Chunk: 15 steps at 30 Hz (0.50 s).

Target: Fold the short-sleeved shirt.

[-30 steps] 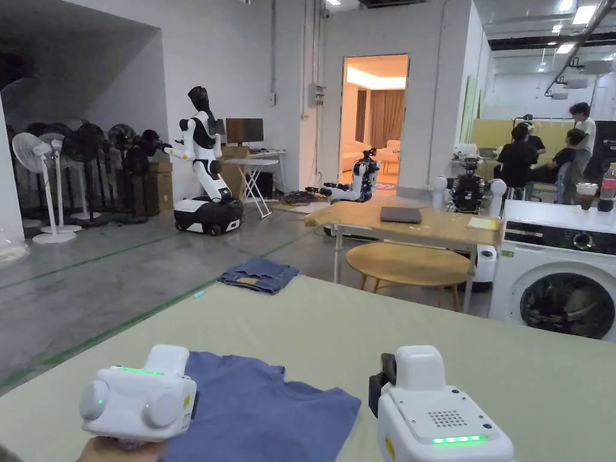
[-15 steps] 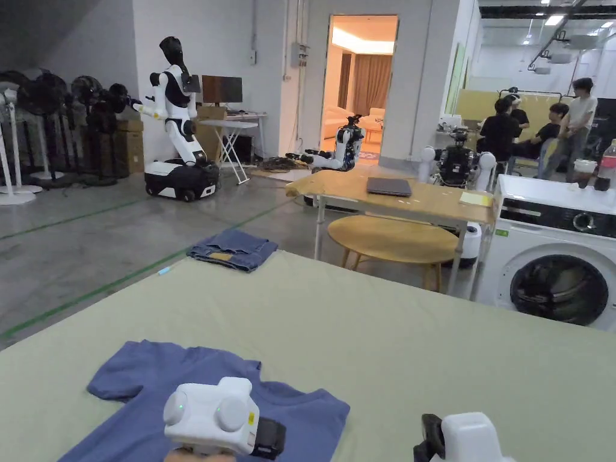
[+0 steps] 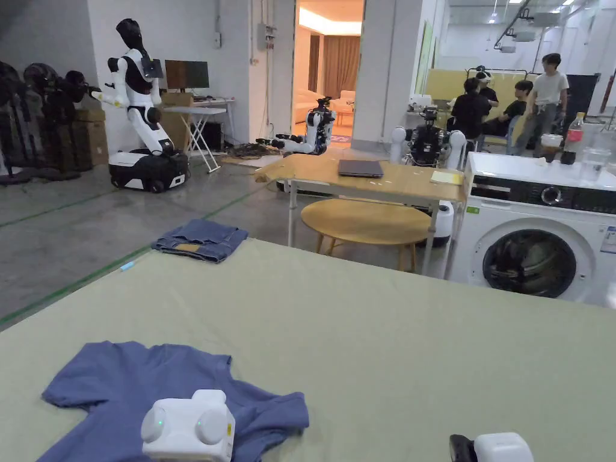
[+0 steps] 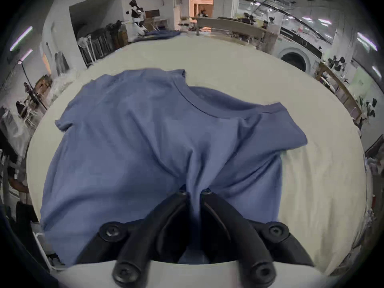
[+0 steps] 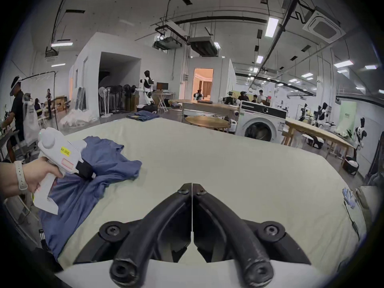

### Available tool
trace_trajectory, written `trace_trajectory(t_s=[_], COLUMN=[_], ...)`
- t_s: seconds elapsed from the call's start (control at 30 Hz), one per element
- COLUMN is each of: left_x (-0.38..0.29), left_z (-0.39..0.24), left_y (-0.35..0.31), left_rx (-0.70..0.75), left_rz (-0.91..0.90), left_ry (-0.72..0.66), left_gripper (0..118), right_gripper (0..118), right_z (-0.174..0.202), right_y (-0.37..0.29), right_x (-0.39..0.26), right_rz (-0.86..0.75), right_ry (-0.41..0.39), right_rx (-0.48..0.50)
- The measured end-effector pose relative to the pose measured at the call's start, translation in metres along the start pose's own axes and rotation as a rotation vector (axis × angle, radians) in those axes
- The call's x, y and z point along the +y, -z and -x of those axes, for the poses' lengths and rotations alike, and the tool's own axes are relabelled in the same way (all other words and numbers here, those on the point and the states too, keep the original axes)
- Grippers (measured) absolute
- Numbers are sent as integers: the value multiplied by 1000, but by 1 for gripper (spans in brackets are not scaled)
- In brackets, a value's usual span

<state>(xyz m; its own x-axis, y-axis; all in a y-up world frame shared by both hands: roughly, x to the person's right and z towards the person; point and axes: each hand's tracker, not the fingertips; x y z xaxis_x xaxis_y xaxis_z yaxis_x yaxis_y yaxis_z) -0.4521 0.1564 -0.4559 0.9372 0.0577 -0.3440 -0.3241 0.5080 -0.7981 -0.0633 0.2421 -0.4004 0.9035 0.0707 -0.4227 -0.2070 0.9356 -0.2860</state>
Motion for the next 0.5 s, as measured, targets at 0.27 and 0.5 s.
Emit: trace_trajectory(t_s=[0.27,0.5], left_x=[13,13], left_z=[-95,-261], left_y=[-65,-147], left_rx=[-197,-507], left_rz=[-165,-264], left_ry=[87,247], left_gripper=[0,0], right_gripper=[0,0], right_z=[-58,-127], right_y=[-49,-119], right_x=[5,14], right_rz=[-35,-84], right_ry=[66,71], right_rx=[-104,-275])
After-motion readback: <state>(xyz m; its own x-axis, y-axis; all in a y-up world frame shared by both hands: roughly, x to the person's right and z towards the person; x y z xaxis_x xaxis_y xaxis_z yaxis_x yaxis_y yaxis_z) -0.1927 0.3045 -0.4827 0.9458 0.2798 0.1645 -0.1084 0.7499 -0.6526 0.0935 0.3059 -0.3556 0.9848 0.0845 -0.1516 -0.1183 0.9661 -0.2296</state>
